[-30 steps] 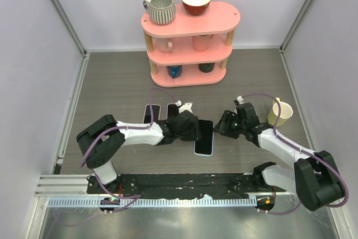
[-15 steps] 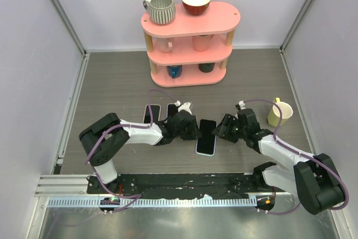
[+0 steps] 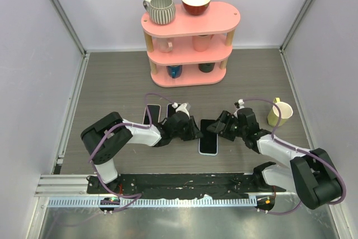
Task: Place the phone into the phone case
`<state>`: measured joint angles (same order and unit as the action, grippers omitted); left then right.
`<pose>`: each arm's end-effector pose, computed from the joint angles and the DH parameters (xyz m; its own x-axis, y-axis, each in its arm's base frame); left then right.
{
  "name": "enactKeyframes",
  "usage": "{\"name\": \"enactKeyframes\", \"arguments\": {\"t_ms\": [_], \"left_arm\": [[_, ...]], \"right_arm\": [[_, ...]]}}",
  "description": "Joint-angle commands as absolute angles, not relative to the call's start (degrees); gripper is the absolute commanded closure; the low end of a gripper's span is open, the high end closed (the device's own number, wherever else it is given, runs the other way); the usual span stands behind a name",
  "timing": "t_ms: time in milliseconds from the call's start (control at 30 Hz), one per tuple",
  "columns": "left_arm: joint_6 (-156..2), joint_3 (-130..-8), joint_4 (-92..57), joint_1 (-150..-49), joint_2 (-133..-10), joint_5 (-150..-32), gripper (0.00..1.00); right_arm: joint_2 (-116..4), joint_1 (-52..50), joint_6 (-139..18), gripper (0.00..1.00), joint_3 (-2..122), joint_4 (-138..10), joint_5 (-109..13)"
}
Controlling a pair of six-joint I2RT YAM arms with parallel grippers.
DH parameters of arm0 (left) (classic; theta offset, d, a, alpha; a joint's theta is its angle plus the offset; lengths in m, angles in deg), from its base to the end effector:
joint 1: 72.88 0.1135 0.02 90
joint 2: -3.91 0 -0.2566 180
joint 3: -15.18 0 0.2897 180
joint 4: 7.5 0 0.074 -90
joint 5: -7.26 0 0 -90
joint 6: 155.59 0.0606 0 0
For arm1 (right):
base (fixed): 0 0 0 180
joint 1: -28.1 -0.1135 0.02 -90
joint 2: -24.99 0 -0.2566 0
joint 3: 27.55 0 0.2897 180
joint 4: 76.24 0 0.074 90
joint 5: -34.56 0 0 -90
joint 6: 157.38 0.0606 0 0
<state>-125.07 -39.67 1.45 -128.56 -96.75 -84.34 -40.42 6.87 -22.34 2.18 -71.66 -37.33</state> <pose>0.2112 -0.3124 0.0772 -0.8938 -0.2180 -0.3919 0.1343 0.7036 -0.6978 0.2253 0.1077 0.0928 -0.8257 0.4008 -0.3971 0.0268 0.7309 0.6819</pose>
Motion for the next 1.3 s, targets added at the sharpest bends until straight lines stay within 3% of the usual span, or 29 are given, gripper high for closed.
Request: {"name": "enactKeyframes", "arguments": {"t_ms": [0, 300, 400, 600, 633, 800, 900, 1033, 1267], "left_arm": [[-126.4, -38.3, 4.4, -129.7, -98.6, -88.7, 0.75], [-126.9, -38.3, 5.5, -129.5, -99.3, -89.6, 0.75], [-126.5, -38.5, 5.2, -129.5, -99.0, -89.5, 0.75], [-126.3, -38.5, 5.1, -129.4, -98.9, -89.7, 0.75], [-126.3, -38.4, 5.2, -129.4, -98.9, -89.8, 0.75], [-125.8, -39.0, 4.8, -129.4, -98.3, -89.8, 0.75], [-125.4, -39.7, 3.4, -129.4, -97.6, -90.0, 0.75], [-124.7, -41.0, 0.5, -129.4, -94.5, -89.8, 0.74], [-121.1, -44.6, -10.1, -125.9, -83.5, -89.6, 0.64]], "right_arm": [[-39.7, 6.0, -15.4, 0.27, 1.9, -87.3, -24.0], [-38.6, 6.2, -15.3, 0.27, 0.3, -88.5, -21.0], [-38.3, 6.3, -18.9, 0.29, 1.1, -82.4, -23.4], [-39.1, 6.4, -22.2, 0.46, -0.6, -80.4, -24.2], [-39.3, 6.4, -22.3, 0.53, -1.1, -80.6, -24.2], [-42.2, 6.4, -22.6, 0.64, -1.5, -82.7, -24.2], [-44.1, 6.5, -22.8, 0.75, -1.5, -86.2, -22.5], [-40.7, 6.5, -23.3, 0.96, -2.3, -88.7, -20.7], [-29.5, 6.5, -25.5, 0.99, -1.3, -89.3, -21.2]]}}
